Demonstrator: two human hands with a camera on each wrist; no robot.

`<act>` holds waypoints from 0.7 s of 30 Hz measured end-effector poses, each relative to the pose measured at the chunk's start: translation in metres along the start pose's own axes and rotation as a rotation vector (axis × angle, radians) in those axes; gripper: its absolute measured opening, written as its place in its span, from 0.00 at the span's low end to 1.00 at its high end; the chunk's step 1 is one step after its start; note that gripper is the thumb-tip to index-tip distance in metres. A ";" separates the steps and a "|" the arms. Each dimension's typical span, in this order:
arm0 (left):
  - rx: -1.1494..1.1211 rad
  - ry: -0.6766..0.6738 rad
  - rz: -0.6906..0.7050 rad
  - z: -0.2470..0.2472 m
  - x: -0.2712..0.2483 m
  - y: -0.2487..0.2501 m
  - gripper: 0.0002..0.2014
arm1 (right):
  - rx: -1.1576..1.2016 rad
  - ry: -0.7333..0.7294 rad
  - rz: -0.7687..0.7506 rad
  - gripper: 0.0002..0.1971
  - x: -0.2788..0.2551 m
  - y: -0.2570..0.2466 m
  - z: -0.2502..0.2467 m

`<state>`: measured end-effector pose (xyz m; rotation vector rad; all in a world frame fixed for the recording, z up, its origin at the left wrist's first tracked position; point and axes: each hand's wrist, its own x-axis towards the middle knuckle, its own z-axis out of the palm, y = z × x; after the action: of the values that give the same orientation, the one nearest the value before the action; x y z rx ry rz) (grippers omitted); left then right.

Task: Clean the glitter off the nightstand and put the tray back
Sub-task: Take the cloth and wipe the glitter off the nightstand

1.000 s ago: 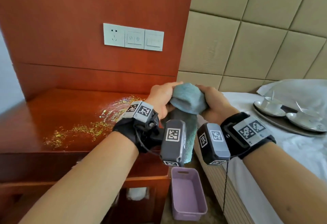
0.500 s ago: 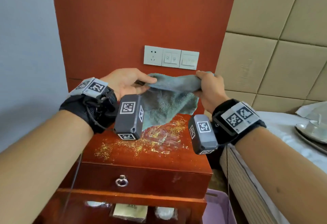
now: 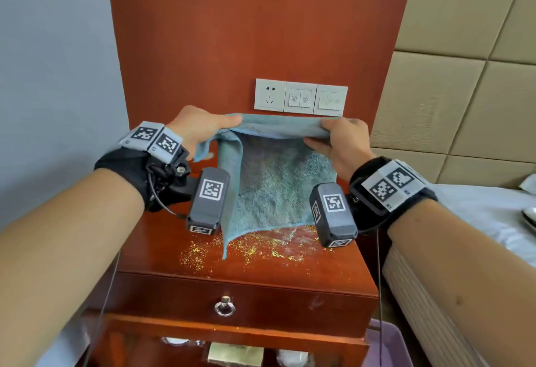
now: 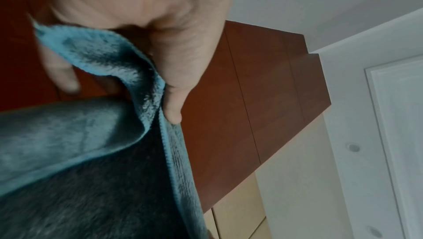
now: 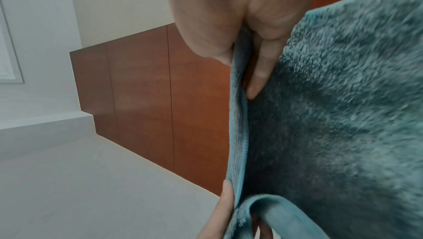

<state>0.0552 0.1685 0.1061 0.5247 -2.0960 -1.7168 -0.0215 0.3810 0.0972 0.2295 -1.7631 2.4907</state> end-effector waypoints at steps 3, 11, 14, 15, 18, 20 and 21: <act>-0.060 -0.013 0.087 0.000 0.000 0.003 0.10 | -0.031 0.033 -0.022 0.07 0.005 -0.002 0.000; -0.043 0.068 0.186 0.001 0.006 -0.006 0.07 | 0.013 0.149 -0.050 0.16 0.008 0.004 -0.019; -0.008 0.148 0.228 0.005 0.008 -0.009 0.10 | -0.018 0.142 -0.085 0.13 0.006 0.006 -0.024; 0.002 0.177 0.245 0.005 0.009 -0.010 0.11 | -0.033 0.134 -0.093 0.10 0.004 0.006 -0.025; 0.005 0.225 0.307 0.007 0.009 -0.008 0.13 | -0.085 0.140 -0.127 0.03 0.001 0.004 -0.025; -0.018 0.204 0.335 0.007 0.007 -0.005 0.13 | -0.089 0.133 -0.135 0.02 0.001 0.002 -0.025; -0.032 0.169 0.337 0.007 0.006 -0.003 0.14 | -0.079 0.121 -0.138 0.01 0.001 0.002 -0.024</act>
<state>0.0471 0.1708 0.1020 0.2763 -1.9078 -1.4580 -0.0245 0.4035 0.0880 0.1836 -1.7315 2.2846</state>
